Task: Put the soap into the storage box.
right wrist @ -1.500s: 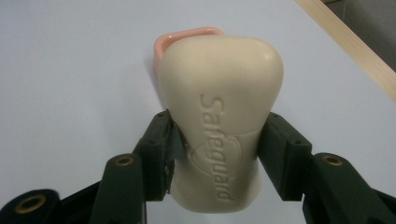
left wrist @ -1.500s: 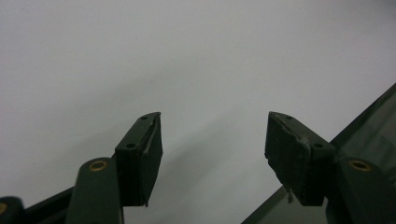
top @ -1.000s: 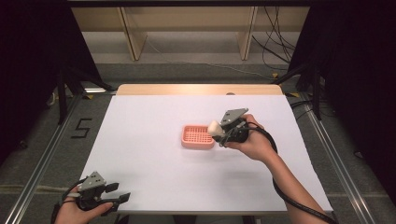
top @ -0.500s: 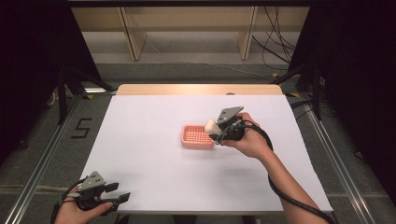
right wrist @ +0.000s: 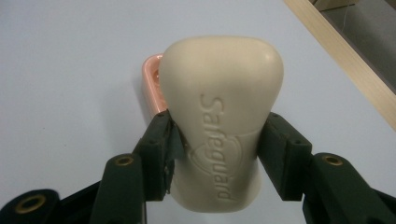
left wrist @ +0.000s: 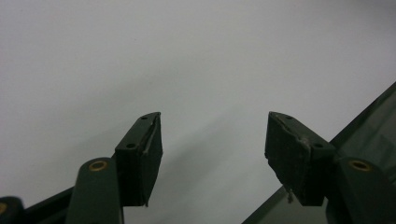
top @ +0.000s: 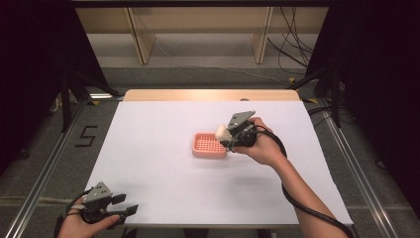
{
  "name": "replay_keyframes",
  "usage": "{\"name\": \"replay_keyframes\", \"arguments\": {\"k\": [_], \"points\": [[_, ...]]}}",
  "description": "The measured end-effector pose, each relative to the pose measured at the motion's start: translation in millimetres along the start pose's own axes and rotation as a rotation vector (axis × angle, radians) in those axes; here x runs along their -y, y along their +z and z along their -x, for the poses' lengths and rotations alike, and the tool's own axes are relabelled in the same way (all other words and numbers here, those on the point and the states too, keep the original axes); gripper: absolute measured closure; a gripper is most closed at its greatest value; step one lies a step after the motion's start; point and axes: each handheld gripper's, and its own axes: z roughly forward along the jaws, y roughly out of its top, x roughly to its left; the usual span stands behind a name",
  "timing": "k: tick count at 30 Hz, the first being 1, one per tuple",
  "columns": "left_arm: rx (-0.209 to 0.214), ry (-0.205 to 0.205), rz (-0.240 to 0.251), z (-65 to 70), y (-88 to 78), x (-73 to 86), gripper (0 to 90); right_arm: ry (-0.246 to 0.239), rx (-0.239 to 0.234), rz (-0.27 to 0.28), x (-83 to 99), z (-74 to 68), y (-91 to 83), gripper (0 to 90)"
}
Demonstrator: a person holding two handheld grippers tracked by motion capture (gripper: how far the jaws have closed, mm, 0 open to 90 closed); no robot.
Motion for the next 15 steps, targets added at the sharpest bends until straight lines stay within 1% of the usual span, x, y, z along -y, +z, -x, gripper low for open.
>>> {"name": "replay_keyframes", "arguments": {"k": [1,2,5,6,8,9,10,13,14,15], "points": [[0.003,-0.008,0.008,0.7,0.8,0.1,36.3,0.001,0.004,-0.001,-0.5,0.1,0.5,50.0],[-0.002,-0.009,0.019,1.1,1.6,0.6,36.3,-0.001,-0.003,-0.001,-0.7,-0.2,0.9,50.0],[-0.002,-0.011,0.017,1.2,1.8,0.5,36.3,-0.006,-0.001,-0.002,-2.7,0.9,1.6,50.1],[-0.003,-0.001,0.009,0.4,1.0,0.4,36.3,-0.003,-0.001,-0.002,-3.2,0.7,2.0,50.0],[0.0,-0.009,0.016,0.9,1.3,0.4,36.3,-0.004,0.003,-0.005,-4.7,0.5,3.0,50.1],[0.003,-0.009,0.006,0.7,0.7,0.1,36.3,-0.016,-0.003,-0.004,-5.1,1.0,3.3,50.0],[0.002,-0.008,0.01,0.8,0.8,0.2,36.3,-0.009,0.0,-0.006,-5.9,0.9,3.6,50.1],[0.002,-0.009,0.009,0.7,0.8,0.2,36.3,-0.01,-0.003,-0.004,-7.1,1.3,4.5,50.0],[-0.004,-0.01,0.019,1.0,1.5,0.5,36.3,-0.011,-0.001,-0.005,-7.6,1.5,4.8,50.0],[-0.004,-0.01,0.018,1.0,1.5,0.5,36.3,-0.013,0.0,-0.005,-7.9,1.7,5.3,50.0]]}}
